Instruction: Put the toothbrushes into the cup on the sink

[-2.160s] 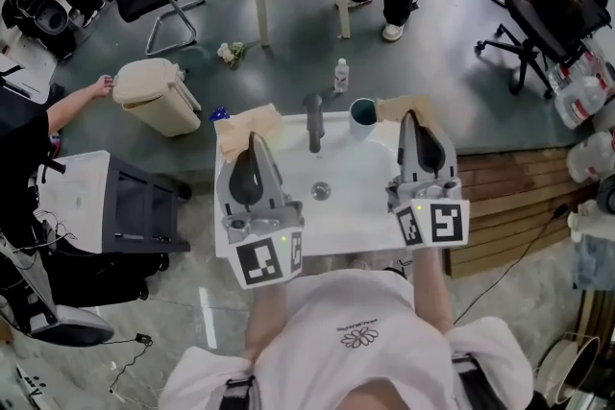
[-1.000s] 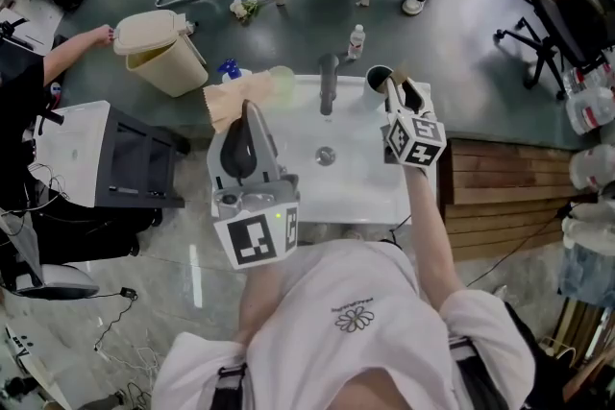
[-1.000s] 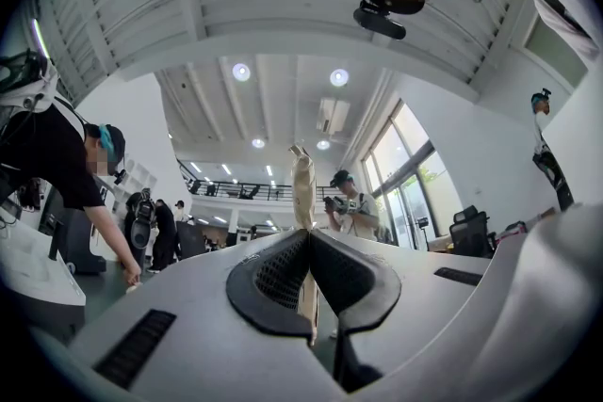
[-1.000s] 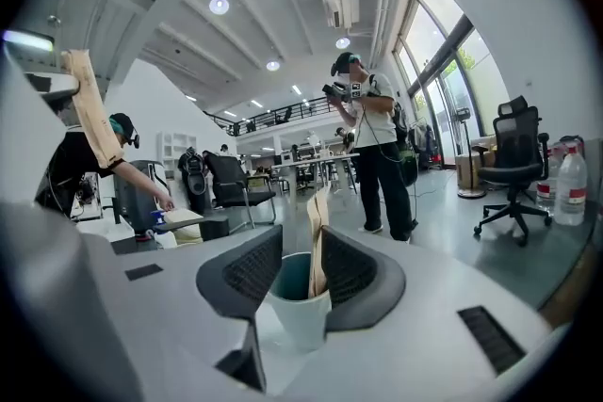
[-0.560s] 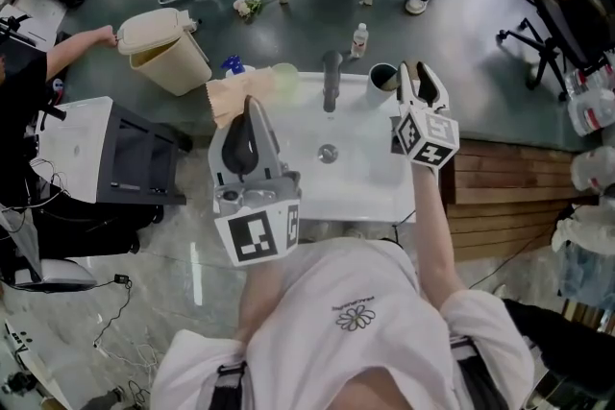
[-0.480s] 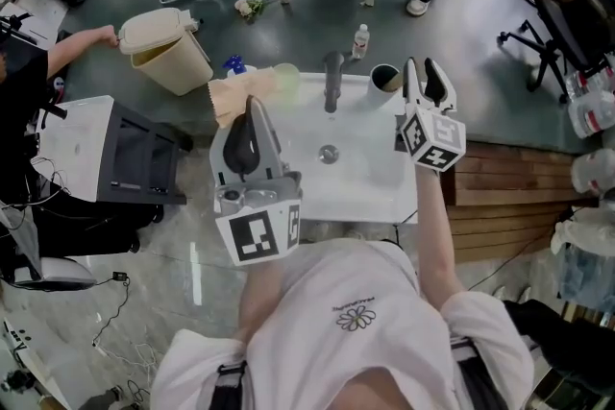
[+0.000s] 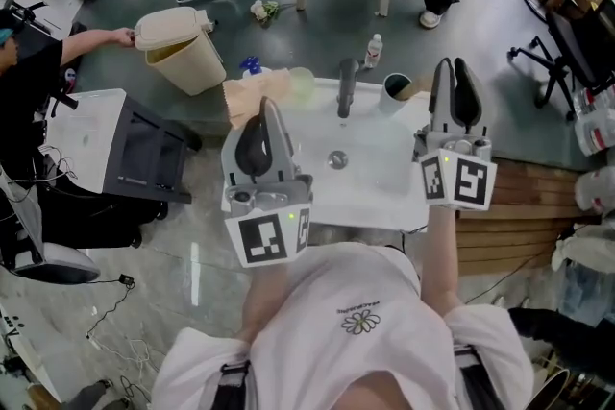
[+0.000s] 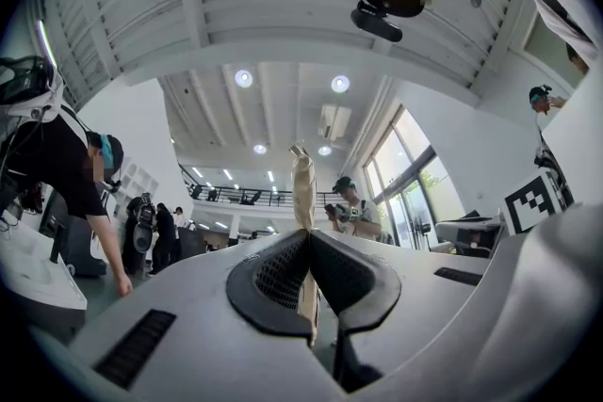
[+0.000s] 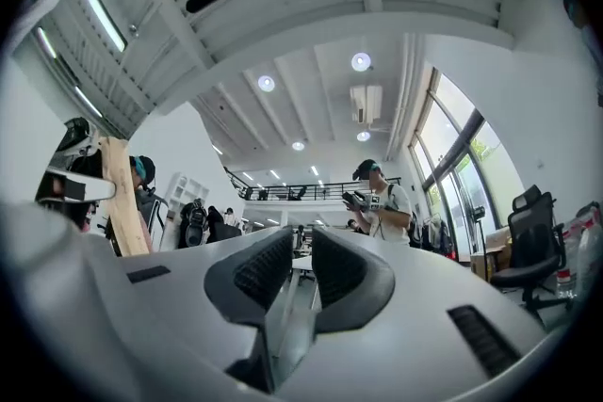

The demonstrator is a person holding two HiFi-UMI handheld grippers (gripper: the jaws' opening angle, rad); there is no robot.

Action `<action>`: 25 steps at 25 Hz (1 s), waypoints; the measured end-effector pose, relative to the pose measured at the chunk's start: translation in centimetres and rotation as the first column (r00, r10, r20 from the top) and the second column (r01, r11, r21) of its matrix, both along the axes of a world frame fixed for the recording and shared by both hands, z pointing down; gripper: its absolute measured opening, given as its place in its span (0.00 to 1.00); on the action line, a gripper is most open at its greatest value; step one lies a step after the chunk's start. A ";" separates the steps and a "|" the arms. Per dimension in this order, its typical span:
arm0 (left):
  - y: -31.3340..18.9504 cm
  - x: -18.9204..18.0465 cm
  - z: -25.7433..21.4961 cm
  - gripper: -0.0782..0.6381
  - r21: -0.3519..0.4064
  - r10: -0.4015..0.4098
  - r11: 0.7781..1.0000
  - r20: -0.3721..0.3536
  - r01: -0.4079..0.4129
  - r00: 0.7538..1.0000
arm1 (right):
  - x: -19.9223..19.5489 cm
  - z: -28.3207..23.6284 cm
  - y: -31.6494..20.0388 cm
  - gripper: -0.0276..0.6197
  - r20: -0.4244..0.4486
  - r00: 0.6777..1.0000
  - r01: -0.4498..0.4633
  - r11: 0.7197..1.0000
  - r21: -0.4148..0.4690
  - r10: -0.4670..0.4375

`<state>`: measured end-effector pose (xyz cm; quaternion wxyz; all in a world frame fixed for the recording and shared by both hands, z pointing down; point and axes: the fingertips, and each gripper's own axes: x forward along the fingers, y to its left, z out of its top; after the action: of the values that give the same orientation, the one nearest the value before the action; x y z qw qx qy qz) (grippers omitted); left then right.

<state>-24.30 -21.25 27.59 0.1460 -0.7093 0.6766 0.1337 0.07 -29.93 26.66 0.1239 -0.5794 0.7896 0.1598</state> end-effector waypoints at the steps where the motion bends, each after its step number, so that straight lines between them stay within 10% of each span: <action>1: 0.1 0.0 0.0 0.13 0.002 -0.001 1.000 0.000 0.001 1.000 | -0.3 -0.2 0.8 0.09 -0.008 1.000 0.006 1.000 0.010 -0.006; 25: 0.7 -0.2 -0.4 0.13 0.013 -0.002 1.000 0.008 0.001 1.000 | -2.5 2.2 5.3 0.06 -0.016 0.998 0.056 0.997 -0.044 -0.057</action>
<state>-24.46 -20.59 27.17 0.1533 -0.7083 0.6757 0.1354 -2.43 -24.65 28.82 0.1091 -0.5581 0.8099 0.1440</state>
